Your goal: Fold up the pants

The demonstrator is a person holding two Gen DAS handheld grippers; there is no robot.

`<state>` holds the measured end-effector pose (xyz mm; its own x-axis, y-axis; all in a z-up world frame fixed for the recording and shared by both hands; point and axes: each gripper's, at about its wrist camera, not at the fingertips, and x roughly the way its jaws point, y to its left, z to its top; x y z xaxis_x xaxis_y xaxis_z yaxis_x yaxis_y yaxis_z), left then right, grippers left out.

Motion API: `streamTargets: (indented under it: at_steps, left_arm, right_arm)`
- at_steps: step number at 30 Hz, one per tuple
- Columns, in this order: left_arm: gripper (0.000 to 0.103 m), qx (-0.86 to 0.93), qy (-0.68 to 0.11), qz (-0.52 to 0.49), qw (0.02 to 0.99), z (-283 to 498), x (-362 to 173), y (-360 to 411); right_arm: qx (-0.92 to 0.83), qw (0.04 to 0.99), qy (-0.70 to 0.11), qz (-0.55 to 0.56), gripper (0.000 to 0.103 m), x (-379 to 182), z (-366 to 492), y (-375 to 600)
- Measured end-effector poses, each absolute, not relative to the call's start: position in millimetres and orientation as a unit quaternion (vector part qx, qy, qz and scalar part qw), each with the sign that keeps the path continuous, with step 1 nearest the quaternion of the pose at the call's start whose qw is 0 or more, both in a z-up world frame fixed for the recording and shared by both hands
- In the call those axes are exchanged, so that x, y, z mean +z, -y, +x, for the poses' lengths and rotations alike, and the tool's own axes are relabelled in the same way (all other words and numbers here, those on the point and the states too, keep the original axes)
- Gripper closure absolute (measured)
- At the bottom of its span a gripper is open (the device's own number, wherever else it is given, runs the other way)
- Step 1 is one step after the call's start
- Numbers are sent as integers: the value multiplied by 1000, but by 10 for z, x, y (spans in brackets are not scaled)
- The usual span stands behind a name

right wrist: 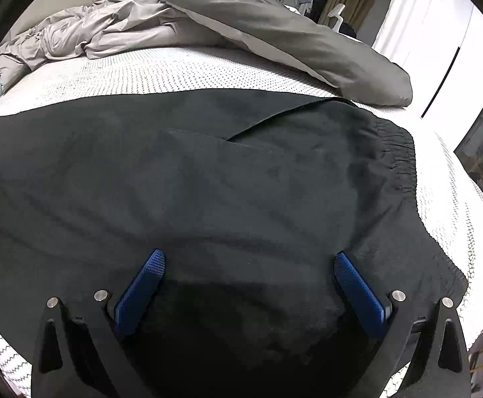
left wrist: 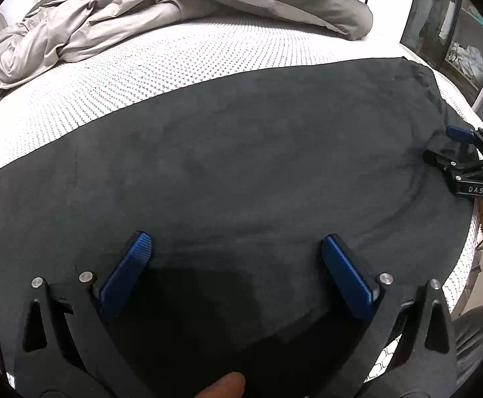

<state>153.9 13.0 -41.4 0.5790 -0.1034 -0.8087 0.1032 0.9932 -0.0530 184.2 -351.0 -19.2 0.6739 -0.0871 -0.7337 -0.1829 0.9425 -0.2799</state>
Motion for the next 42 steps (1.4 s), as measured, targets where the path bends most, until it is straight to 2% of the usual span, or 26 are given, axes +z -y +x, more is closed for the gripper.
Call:
streamTargets:
  at_steps: [10,14,20,25,33,37,42]
  left_arm:
    - [0,-45,-454,9,890,1546,-432,-78]
    - [0,-35,-455,12,890,1534,-406,-57]
    - [0,-28,-456,23,889,1529,-396,-18]
    - [0,-23,-461,30,886,1537,-380,-1]
    - [1,-81,-449,48,889,1424,-213,216]
    - [1,-97,-457,91,879,1416,-306,400]
    - [0,-106,-477,47,872,1480,-346,166]
  right_arm:
    - [0,899,-405,-169,0,-251,1813,3329]
    - [33,903,-397,-162,0,-166,1736,3193]
    - [190,887,-407,-109,0,-132,1550,2776]
    - [198,870,-426,-150,0,-338,1580,2511]
    - [198,869,-429,-145,1,-335,1614,2527]
    - [199,868,-429,-151,1,-348,1595,2505]
    - [183,879,-416,-146,0,-305,1617,2759]
